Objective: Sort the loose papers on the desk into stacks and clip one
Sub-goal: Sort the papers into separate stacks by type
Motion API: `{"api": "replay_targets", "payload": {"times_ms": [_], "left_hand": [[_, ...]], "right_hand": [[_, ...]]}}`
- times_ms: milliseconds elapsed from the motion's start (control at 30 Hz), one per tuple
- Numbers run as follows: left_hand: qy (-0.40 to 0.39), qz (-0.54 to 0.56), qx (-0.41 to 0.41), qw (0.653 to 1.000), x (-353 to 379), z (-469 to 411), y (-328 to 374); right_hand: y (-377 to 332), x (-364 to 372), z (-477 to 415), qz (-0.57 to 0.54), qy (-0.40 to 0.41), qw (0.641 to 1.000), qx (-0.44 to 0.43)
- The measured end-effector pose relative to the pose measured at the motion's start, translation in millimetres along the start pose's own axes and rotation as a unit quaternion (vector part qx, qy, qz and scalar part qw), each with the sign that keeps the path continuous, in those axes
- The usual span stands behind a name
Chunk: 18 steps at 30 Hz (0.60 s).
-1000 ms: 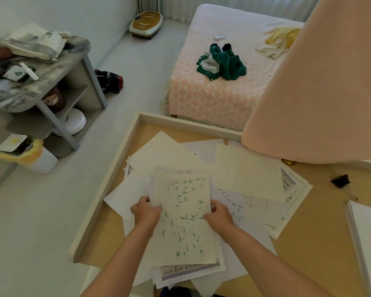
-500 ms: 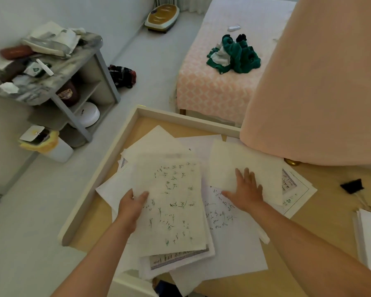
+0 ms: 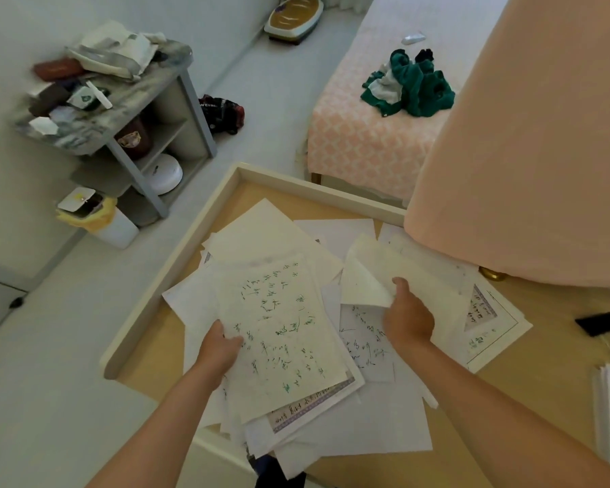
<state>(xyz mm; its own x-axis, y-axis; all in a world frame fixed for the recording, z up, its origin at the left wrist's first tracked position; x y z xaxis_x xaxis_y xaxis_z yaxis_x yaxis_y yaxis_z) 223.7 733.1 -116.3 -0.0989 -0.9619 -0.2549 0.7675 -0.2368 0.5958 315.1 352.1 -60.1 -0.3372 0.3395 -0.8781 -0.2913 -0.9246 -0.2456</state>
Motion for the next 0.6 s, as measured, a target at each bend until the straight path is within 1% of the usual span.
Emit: {"api": "replay_targets", "payload": {"times_ms": [33,67,100,133,167,200,233,267,300,333,367,400,433,500,567,600], "left_hand": [[-0.005,-0.013,0.004,1.0,-0.5,1.7,3.6],[-0.007,-0.026,0.004,1.0,-1.9,4.2,6.8],[-0.007,-0.036,0.012,0.999,-3.6,4.5,10.0],[-0.007,-0.038,0.018,0.999,-5.0,6.6,13.4],[-0.01,-0.027,0.027,0.999,-6.3,7.8,16.7],[-0.013,-0.003,0.028,1.0,-8.1,9.7,18.0],[-0.016,0.033,0.026,0.999,-10.3,8.7,16.6],[-0.028,0.075,0.019,0.997,-11.0,9.8,15.8],[-0.04,0.123,0.018,0.991,-11.6,7.9,13.5],[-0.065,0.181,0.011,0.981,-10.8,8.7,11.1],[-0.093,0.235,0.013,0.967,-9.3,7.4,8.5],[-0.118,0.264,0.019,0.957,-9.2,6.2,7.8],[-0.133,0.28,0.031,0.95,-10.2,4.2,8.0],[-0.124,0.297,0.017,0.947,-14.7,0.6,1.4],[-0.135,0.302,-0.003,0.944,-11.7,0.2,0.4],[-0.15,0.284,-0.011,0.947,-9.5,2.0,2.1]], "right_hand": [[-3.8,-16.5,4.6,-0.081,0.025,0.996,0.021],[-14.3,-33.3,12.6,-0.138,0.057,0.989,0.016],[-31.0,-48.7,20.9,-0.175,0.081,0.981,-0.016],[-51.9,-58.9,28.1,-0.216,0.08,0.971,-0.062],[-73.3,-64.2,35.2,-0.28,0.058,0.952,-0.107],[-93.1,-65.6,42.3,-0.363,0.014,0.922,-0.131],[-112.0,-63.7,48.7,-0.45,-0.044,0.88,-0.145],[-127.9,-58.4,52.8,-0.508,-0.096,0.842,-0.154],[-140.0,-48.8,55.4,-0.534,-0.14,0.819,-0.159],[-148.4,-36.5,55.6,-0.525,-0.177,0.818,-0.155],[-149.5,-19.6,53.1,-0.495,-0.202,0.834,-0.139],[-146.2,-1.3,50.6,-0.447,-0.221,0.859,-0.113],[-140.0,17.4,48.2,-0.393,-0.234,0.885,-0.086],[-122.8,50.9,44.0,-0.292,-0.246,0.923,-0.039],[-111.2,70.8,42.6,-0.242,-0.237,0.941,-0.023],[-109.1,76.0,43.3,-0.222,-0.229,0.947,-0.022]]}}
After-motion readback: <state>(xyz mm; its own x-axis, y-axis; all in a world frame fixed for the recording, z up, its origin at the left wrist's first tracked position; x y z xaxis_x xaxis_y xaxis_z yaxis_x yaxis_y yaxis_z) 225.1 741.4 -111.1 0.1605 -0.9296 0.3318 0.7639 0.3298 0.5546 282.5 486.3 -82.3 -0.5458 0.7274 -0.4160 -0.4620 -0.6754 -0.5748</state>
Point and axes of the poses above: each hand's wrist, its own z-axis away from the middle knuckle, its own x-axis out of the palm, y = z × x, the point moved 9 cm from there along -z, towards the middle knuckle, and after that the axes turned 15 degrees about -y, right-handed, at the moved point
